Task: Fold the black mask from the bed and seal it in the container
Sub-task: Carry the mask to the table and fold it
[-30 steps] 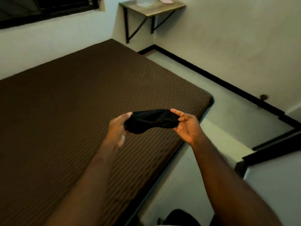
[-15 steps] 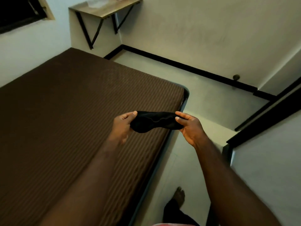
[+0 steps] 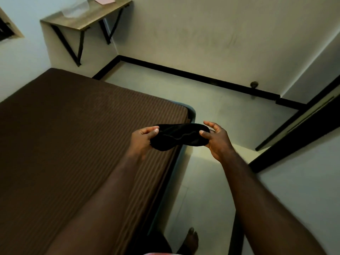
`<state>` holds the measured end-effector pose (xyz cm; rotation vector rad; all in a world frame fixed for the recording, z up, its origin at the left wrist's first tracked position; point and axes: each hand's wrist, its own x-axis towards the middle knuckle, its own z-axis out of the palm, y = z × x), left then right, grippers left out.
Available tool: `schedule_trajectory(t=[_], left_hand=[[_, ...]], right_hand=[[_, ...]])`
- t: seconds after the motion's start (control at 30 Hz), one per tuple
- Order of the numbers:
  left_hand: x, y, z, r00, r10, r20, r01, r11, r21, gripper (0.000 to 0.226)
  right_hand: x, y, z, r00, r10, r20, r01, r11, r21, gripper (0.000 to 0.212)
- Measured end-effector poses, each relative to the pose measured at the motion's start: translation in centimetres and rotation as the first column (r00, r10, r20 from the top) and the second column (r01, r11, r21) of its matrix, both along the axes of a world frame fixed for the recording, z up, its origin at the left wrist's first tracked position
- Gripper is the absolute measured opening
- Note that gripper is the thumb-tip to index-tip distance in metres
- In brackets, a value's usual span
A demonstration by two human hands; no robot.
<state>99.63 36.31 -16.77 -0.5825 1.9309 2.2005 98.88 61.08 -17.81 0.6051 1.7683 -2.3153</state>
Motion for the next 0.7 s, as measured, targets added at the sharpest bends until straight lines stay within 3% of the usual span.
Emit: schedule_trajectory(t=[0.13,0.33,0.7], left_hand=[[-4.0,0.9,-0.9,0.999,-0.039,0.013,0.039,0.999,-0.019,0.016],[-13.2,3.6,-1.3,0.998,-0.065,-0.023,0.066,0.997,0.047,0.022],[-29.3,9.8,0.4,0.985,-0.167,-0.048,0.170,0.983,0.067,0.021]], right_hand=[[-4.4,1.5,-0.8,0.999,-0.036,0.040,0.035,0.999,0.010,0.051],[-12.1,3.6,-0.2,0.995,-0.098,0.014,0.097,0.993,0.069,0.025],[-26.2,10.1,1.2,0.980,-0.197,-0.003,0.196,0.974,0.113,0.031]])
